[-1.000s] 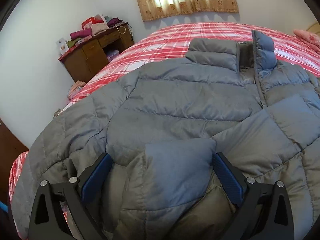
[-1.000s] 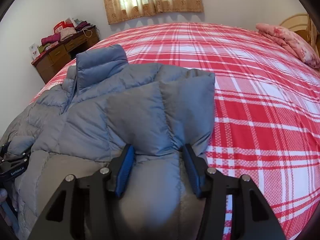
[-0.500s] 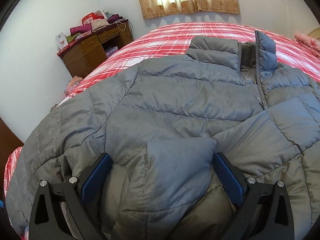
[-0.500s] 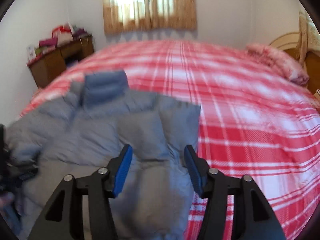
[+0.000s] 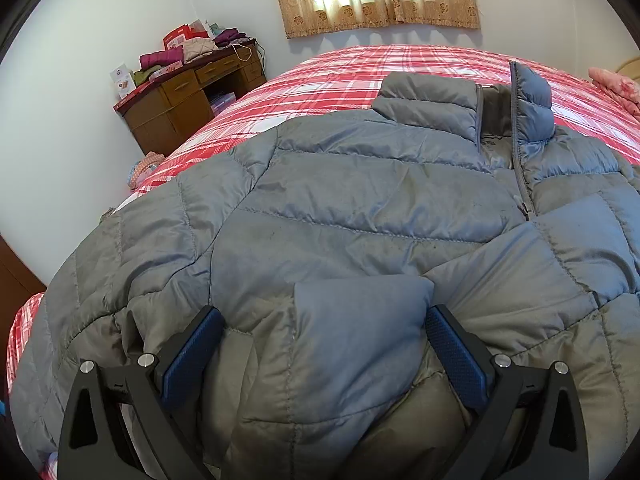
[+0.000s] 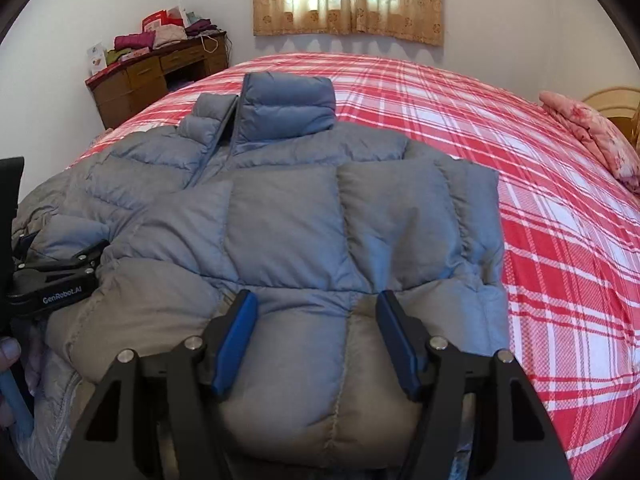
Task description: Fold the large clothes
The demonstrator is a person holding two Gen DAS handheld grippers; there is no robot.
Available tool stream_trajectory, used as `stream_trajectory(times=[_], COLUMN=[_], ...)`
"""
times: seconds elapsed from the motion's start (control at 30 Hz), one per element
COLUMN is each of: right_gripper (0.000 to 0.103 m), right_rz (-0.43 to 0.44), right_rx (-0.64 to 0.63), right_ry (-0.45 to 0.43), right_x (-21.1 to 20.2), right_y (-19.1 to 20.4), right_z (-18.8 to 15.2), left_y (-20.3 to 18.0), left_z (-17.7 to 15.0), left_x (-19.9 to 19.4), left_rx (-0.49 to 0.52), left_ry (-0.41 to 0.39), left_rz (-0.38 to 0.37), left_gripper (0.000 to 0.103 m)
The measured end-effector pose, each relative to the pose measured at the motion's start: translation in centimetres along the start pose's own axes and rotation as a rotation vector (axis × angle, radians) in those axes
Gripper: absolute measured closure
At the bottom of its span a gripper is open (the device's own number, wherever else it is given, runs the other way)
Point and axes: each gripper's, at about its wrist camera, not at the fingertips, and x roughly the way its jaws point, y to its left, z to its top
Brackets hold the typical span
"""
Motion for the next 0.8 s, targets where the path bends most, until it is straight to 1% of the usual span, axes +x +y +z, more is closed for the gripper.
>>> stream_trajectory(times=[0.2,0.67,0.8], right_gripper=[0.035,0.034,0.032], right_rz=[-0.025,-0.071,-0.075], right_rx=[-0.022,-0.050,-0.045], right_ry=[0.038,0.039,0.040], right_x=[0.5,1.1,1.1], right_y=[0.9,1.3,1.2], right_z=[-0.1,-0.2,-0.2], left_y=[0.0,-0.7,-0.2], left_z=[-0.1,-0.1,0.6], left_x=[-0.1,-0.1,-0.7], left_rx=[0.003,0.015,0.028], left_ry=[-0.002,0.000,0.015], left_rz=[0.003,0.014,-0.006], left_gripper=[0.001,0.001,0.001])
